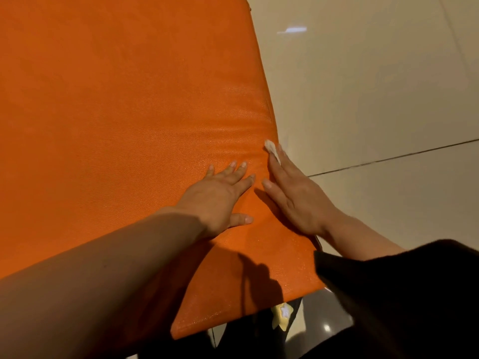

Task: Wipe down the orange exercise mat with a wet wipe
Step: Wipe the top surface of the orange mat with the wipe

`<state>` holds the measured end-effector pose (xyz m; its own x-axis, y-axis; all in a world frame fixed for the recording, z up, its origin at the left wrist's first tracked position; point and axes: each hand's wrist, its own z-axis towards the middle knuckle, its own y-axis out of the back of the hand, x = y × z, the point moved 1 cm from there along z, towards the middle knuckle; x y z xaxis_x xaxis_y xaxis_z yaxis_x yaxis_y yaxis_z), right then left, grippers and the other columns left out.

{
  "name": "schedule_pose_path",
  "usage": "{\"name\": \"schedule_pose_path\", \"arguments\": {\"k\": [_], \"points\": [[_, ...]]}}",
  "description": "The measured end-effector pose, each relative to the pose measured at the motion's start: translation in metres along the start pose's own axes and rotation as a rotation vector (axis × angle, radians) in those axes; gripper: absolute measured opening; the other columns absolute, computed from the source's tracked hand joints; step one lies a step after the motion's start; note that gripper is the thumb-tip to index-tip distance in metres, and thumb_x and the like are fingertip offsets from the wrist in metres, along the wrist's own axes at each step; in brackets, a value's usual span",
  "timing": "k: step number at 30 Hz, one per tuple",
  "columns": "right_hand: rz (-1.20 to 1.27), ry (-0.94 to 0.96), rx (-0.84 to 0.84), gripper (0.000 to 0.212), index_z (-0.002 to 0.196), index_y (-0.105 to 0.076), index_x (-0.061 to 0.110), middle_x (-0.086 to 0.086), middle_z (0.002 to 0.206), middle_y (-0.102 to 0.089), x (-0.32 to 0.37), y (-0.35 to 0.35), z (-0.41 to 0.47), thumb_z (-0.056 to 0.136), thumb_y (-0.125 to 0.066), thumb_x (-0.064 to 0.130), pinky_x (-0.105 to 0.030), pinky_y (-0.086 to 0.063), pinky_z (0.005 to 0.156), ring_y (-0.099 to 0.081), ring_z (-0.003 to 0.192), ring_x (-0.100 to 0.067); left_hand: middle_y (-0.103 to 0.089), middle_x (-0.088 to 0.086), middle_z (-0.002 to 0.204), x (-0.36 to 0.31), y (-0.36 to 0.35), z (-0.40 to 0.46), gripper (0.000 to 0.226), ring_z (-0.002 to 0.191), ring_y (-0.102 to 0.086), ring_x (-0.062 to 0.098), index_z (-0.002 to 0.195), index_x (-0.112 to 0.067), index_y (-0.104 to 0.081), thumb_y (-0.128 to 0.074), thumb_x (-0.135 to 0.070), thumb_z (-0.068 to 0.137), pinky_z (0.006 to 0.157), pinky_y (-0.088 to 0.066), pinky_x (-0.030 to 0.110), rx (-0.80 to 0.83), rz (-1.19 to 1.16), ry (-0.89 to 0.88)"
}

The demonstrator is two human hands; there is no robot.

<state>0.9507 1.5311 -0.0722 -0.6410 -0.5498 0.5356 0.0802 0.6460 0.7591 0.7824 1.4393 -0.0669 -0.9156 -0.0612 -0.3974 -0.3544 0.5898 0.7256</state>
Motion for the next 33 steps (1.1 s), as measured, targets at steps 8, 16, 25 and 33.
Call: {"name": "schedule_pose_path", "arguments": {"k": [8, 16, 25, 33], "points": [[-0.04, -0.039, -0.129, 0.067, 0.154, -0.003, 0.036, 0.015, 0.16, -0.004, 0.021, 0.026, -0.009, 0.094, -0.012, 0.065, -0.017, -0.023, 0.114, -0.008, 0.141, 0.012, 0.003, 0.0, 0.162, 0.001, 0.007, 0.001, 0.082, 0.149, -0.001, 0.016, 0.154, -0.027, -0.01, -0.051, -0.059, 0.09, 0.12, -0.015, 0.042, -0.033, 0.021, 0.0], [-0.329, 0.04, -0.065, 0.074, 0.154, -0.019, 0.019, -0.005, 0.163, 0.001, 0.007, 0.008, 0.064, 0.094, -0.006, 0.06, -0.043, -0.004, 0.122, 0.005, 0.15, -0.019, -0.053, -0.002, 0.133, 0.029, 0.047, 0.016, 0.038, 0.116, -0.054, 0.021, 0.131, -0.022, -0.052, -0.051, -0.038, 0.096, 0.085, -0.047, 0.035, -0.523, -0.051, 0.124], [-0.286, -0.052, -0.095, 0.069, 0.155, -0.005, 0.011, -0.009, 0.163, 0.005, 0.003, 0.039, 0.129, 0.102, -0.019, 0.053, -0.033, 0.005, 0.121, 0.009, 0.149, -0.016, 0.013, 0.006, 0.161, 0.079, 0.085, 0.069, 0.085, 0.148, 0.009, 0.019, 0.154, -0.015, 0.002, -0.046, -0.053, 0.095, 0.121, 0.0, 0.039, -0.289, 0.085, 0.203], [-0.279, -0.019, -0.101, 0.078, 0.155, -0.006, 0.011, -0.007, 0.162, 0.006, 0.005, 0.029, 0.112, 0.095, -0.007, 0.061, -0.027, 0.009, 0.119, 0.011, 0.148, -0.012, 0.024, 0.007, 0.158, 0.091, 0.086, 0.078, 0.091, 0.147, 0.016, 0.021, 0.152, -0.018, 0.014, -0.044, -0.056, 0.093, 0.12, 0.001, 0.047, -0.233, 0.139, 0.229]]}}
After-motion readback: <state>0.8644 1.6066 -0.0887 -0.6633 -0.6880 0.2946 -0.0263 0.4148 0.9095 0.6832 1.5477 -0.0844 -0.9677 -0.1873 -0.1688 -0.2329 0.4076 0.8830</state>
